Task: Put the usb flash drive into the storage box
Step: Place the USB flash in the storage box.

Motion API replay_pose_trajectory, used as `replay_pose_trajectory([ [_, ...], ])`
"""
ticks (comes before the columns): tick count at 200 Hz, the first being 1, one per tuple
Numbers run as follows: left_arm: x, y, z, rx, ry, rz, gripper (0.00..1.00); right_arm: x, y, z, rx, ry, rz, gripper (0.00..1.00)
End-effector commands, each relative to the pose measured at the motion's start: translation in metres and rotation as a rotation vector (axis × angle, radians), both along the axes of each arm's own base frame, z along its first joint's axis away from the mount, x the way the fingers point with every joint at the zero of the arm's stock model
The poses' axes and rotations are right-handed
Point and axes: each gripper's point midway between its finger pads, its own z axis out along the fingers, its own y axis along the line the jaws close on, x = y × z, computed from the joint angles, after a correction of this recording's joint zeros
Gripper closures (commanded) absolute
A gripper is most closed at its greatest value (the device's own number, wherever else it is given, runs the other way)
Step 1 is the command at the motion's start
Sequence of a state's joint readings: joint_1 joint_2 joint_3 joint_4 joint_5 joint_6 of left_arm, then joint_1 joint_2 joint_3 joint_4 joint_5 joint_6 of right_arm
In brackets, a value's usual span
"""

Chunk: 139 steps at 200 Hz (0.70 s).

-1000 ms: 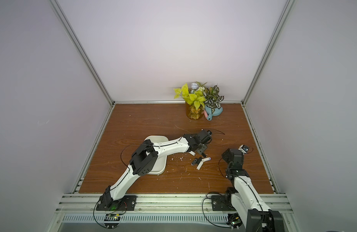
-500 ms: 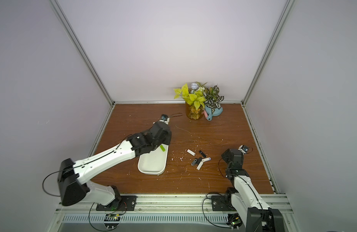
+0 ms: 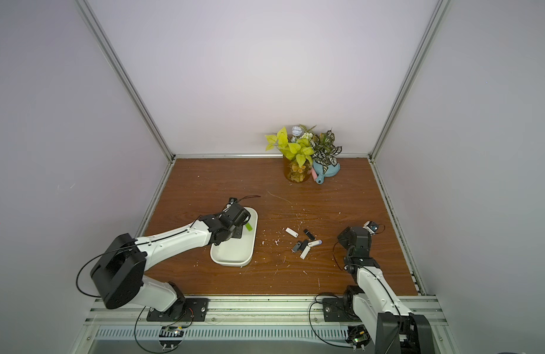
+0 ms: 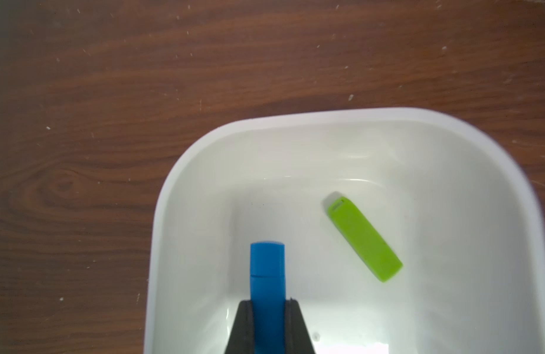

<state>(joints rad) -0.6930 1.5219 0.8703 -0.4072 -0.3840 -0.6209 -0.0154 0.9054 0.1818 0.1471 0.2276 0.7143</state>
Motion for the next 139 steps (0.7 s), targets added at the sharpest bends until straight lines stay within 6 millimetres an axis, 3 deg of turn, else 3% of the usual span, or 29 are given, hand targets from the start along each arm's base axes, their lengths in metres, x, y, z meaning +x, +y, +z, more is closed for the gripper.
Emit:
replay_pose_trajectory([
  [1, 0.009, -0.004, -0.019, -0.038, 0.046, 0.0, 1.0, 0.007, -0.001, 0.009, 0.006, -0.041, -0.005, 0.29],
  [59, 0.022, -0.019, -0.043, -0.038, 0.068, -0.026, 1.0, 0.008, -0.001, 0.008, 0.006, -0.039, -0.003, 0.29],
  [139, 0.034, -0.052, -0.042, -0.149, 0.036, -0.12, 1.0, 0.008, 0.0, 0.006, 0.009, -0.033, -0.002, 0.29],
])
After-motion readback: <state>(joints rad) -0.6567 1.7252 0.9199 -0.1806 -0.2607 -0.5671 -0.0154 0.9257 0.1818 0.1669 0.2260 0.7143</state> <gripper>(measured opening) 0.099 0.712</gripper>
